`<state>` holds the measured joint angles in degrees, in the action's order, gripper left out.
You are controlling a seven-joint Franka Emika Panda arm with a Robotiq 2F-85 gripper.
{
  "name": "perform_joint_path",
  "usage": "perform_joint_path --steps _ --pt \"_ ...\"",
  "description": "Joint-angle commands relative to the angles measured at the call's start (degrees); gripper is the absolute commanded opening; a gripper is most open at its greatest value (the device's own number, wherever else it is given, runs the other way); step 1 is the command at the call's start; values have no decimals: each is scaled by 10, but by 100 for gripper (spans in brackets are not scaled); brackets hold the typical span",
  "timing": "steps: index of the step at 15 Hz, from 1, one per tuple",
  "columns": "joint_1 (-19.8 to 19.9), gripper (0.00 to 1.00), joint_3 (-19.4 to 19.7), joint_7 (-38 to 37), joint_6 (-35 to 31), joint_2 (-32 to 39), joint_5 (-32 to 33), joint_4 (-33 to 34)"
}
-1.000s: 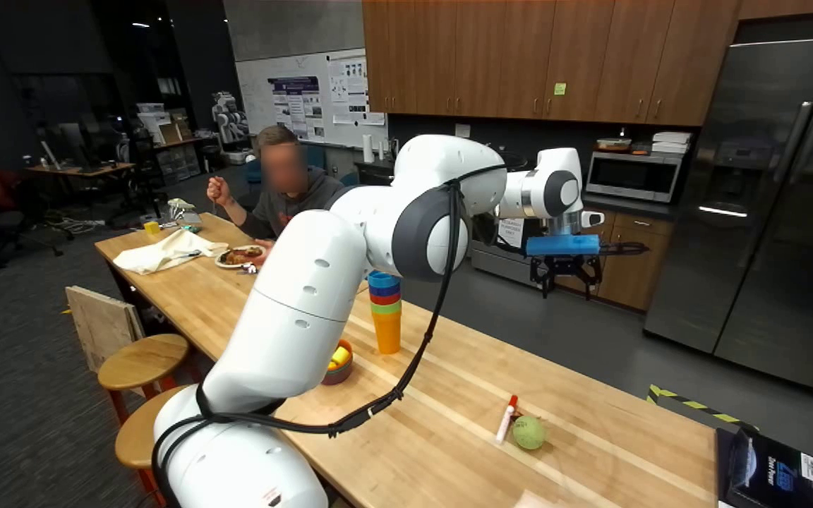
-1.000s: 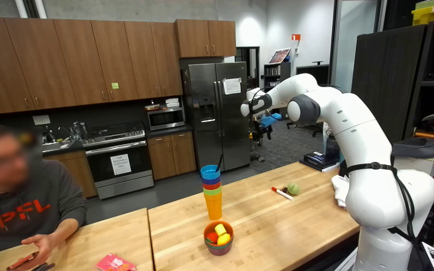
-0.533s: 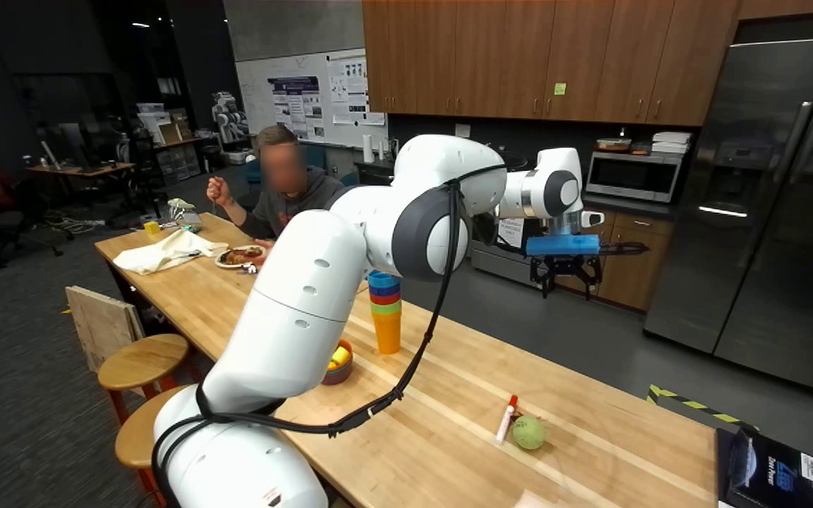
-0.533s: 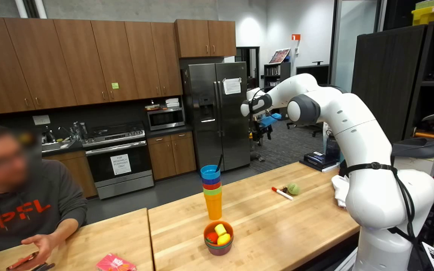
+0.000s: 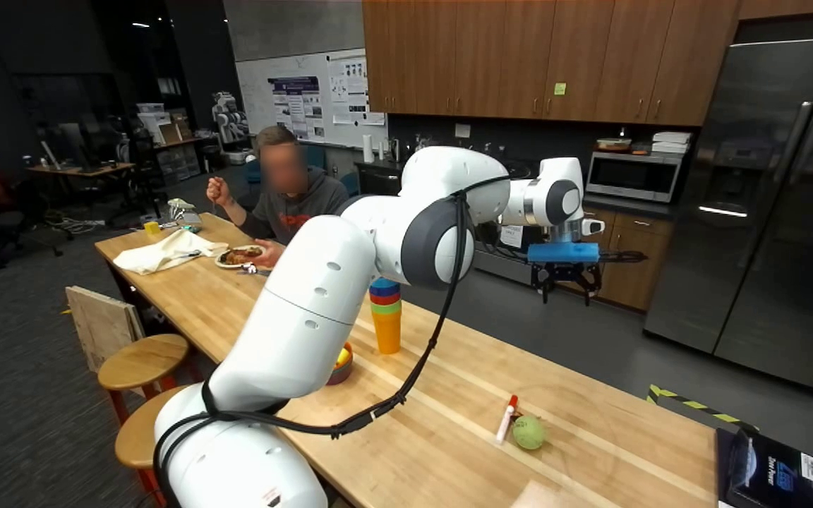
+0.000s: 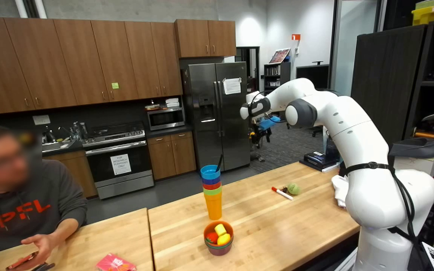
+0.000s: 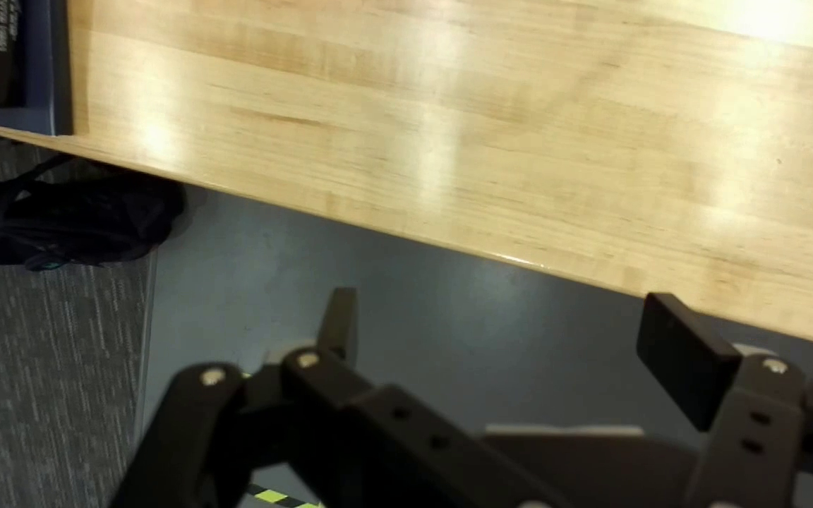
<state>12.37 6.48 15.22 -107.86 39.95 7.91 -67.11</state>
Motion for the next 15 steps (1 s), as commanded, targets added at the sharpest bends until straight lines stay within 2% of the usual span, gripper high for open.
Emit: perform_joint_path --steps 1,6,15 --pt "13 100 -6 -4 14 69 -17 97" --pt "21 100 -8 -8 35 121 -28 173" --pt "19 100 -4 3 75 24 -26 84"
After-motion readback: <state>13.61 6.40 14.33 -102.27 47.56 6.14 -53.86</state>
